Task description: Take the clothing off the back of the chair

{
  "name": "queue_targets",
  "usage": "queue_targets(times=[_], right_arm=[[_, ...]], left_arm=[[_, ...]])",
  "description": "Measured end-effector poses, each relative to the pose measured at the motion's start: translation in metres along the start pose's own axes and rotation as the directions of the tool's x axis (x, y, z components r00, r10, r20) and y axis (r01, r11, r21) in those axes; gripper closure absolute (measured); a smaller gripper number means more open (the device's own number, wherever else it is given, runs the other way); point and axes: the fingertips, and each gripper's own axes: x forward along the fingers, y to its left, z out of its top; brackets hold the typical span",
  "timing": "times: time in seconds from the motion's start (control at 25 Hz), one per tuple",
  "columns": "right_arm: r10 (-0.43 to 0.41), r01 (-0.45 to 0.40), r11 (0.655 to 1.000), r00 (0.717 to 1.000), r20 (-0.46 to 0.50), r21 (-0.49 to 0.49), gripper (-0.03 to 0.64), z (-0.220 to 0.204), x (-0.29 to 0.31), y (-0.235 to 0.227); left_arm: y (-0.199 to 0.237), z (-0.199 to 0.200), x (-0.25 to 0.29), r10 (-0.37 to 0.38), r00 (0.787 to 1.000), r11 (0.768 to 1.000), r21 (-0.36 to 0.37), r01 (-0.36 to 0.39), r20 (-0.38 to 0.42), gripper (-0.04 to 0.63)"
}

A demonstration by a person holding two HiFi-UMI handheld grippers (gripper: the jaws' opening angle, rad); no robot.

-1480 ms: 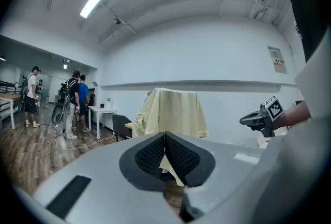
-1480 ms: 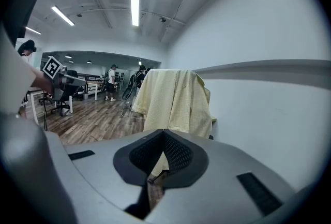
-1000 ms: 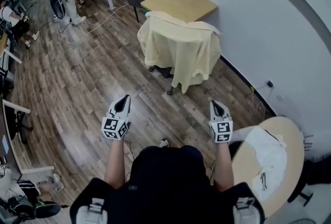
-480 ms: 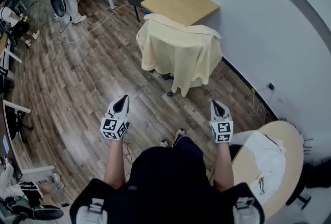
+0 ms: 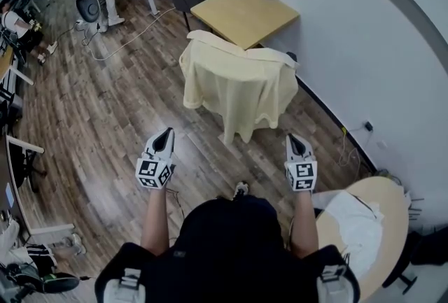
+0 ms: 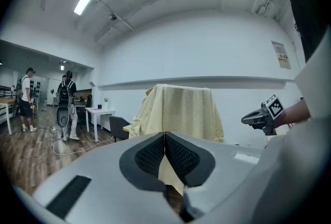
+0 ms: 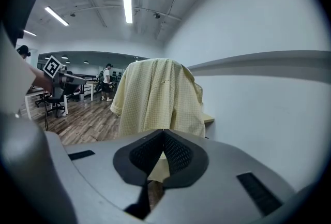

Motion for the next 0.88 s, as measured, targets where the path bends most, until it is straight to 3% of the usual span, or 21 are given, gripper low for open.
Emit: queue_targets(times=[0.28,0.88], right_arm=[[0.011,-0.011,1.000,0.999,-0.048,0.003,0.621,0.003,0.016,-0.045],[0.059,-0.059,0.998,0.998,0.008,-0.024,0.621,0.010,0.047,-0.093]], left_arm=[[-0.014,0.011,0.032,0.030,1.000,1.000,-0.002,-0.030,-0.005,0.592],[-0.032,0.009,0.056,0.093,0.996,0.996,0.004,-0.093,-0.015,0.592]])
